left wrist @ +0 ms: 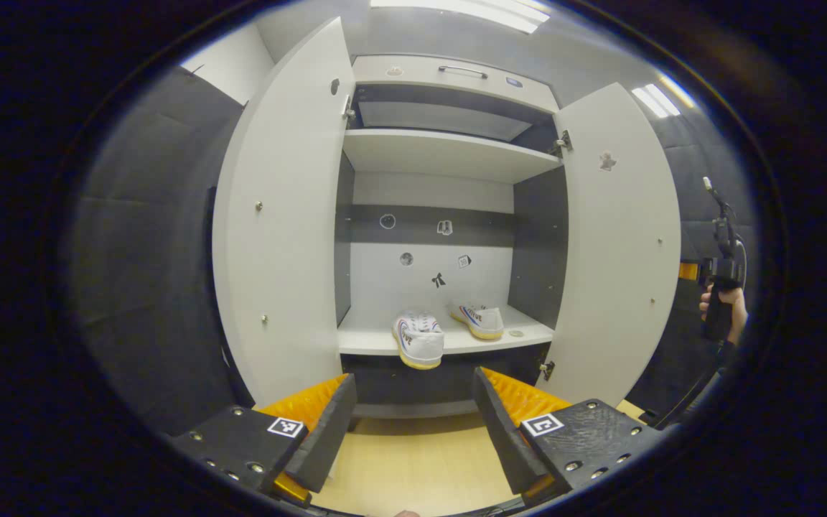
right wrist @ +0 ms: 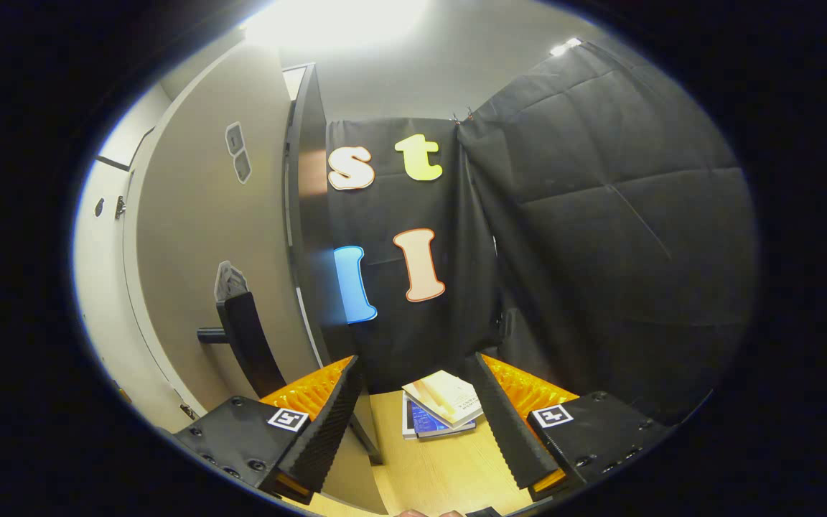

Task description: Grab one shoe with the right hand and put it into the shoe cabinet, grab the other shoe with the left hand and put it into the shoe cabinet; then close the right door with the right hand and the left door with the left hand.

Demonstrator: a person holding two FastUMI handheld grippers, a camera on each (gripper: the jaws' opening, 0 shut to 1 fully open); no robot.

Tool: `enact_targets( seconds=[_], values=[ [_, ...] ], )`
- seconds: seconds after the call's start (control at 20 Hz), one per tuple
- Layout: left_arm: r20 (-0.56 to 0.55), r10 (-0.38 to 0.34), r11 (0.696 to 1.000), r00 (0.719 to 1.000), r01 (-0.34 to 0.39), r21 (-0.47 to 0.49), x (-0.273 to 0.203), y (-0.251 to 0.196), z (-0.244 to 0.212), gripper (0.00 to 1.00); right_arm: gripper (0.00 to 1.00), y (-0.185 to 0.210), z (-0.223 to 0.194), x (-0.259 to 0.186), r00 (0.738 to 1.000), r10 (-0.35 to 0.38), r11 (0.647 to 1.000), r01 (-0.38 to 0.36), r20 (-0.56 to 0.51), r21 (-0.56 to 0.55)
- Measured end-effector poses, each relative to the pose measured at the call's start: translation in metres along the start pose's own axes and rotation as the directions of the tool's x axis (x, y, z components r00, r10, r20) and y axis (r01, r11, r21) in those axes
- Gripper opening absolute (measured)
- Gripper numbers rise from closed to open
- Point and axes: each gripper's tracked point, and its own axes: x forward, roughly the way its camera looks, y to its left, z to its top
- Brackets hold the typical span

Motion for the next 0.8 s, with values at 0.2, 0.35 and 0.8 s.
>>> enact_targets(
  seconds=[0.2,0.35,0.8],
  values=[
    [0.002,-0.011,1.0,1.0,0.011,-0.015,-0.009,0.009,-0.003,0.93,0.97,0.013,0.008,-0.011,0.999,-0.017,0.994,0.02,0.027,-0.109],
    [0.006,-0.009,1.0,1.0,0.009,-0.019,-0.014,0.018,-0.004,0.93,0.97,0.034,0.001,-0.016,1.0,0.013,0.996,-0.012,0.011,-0.086],
    [0.013,0.023,0.999,1.0,-0.023,-0.04,-0.03,0.052,-0.01,0.94,0.96,0.096,-0.007,-0.019,0.997,0.082,0.994,-0.082,0.002,-0.074]
  ],
)
